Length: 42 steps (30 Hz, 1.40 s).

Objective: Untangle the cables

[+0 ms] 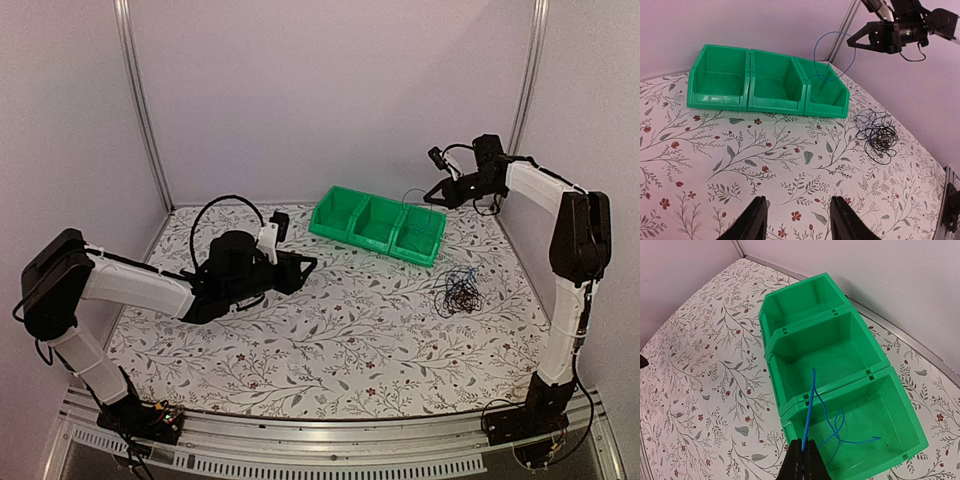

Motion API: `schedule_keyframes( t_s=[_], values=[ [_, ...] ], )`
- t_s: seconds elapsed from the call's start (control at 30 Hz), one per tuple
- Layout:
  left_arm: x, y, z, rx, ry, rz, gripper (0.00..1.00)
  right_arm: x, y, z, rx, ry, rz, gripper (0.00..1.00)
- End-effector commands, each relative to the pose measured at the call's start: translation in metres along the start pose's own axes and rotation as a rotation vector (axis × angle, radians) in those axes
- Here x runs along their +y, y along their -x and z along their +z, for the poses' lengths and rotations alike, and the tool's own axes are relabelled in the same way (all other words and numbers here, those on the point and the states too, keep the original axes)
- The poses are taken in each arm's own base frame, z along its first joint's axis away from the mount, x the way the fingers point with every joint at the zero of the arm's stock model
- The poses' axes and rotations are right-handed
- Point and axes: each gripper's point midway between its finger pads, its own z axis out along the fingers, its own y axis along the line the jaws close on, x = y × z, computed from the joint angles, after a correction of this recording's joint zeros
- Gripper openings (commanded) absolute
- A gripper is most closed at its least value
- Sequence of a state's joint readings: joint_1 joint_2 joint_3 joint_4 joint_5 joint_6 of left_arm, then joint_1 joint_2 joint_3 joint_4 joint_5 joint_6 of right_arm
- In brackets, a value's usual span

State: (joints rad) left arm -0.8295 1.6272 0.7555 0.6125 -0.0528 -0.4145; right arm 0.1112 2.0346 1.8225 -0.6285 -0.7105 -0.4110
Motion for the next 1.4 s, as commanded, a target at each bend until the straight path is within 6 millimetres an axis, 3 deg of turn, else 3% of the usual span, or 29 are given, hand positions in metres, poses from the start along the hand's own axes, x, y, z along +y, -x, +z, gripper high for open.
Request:
schedule_keyframes(
  t_s=[0.0,0.43,0.87,1.03,1.17,1.37],
  values=[
    [-0.003,0.000,-0.004,0.001,-0.010,0.022,0.42,-0.021,-0.012,0.013,0.052,-0.070,0.011,0.00],
    [0.000,-0.010,0.000,0.022,0.004,-0.009,0.43,-0.069,-0.074,0.062,0.219,-0.151,0.129,0.00],
    [-0.001,-0.018,0.008,0.040,-0.014,-0.051,0.43,-0.068,-0.087,0.075,0.281,-0.199,0.099,0.00],
    [0.000,-0.019,0.007,0.045,-0.010,-0.047,0.43,-0.056,-0.072,0.063,0.279,-0.214,0.080,0.07],
    [0.000,-0.020,0.008,0.048,-0.010,-0.042,0.43,-0.051,-0.055,0.035,0.269,-0.277,0.064,0.28],
    [-0.005,-0.020,0.012,0.062,-0.023,-0.044,0.43,-0.029,-0.049,0.000,0.273,-0.294,0.053,0.42]
  ],
)
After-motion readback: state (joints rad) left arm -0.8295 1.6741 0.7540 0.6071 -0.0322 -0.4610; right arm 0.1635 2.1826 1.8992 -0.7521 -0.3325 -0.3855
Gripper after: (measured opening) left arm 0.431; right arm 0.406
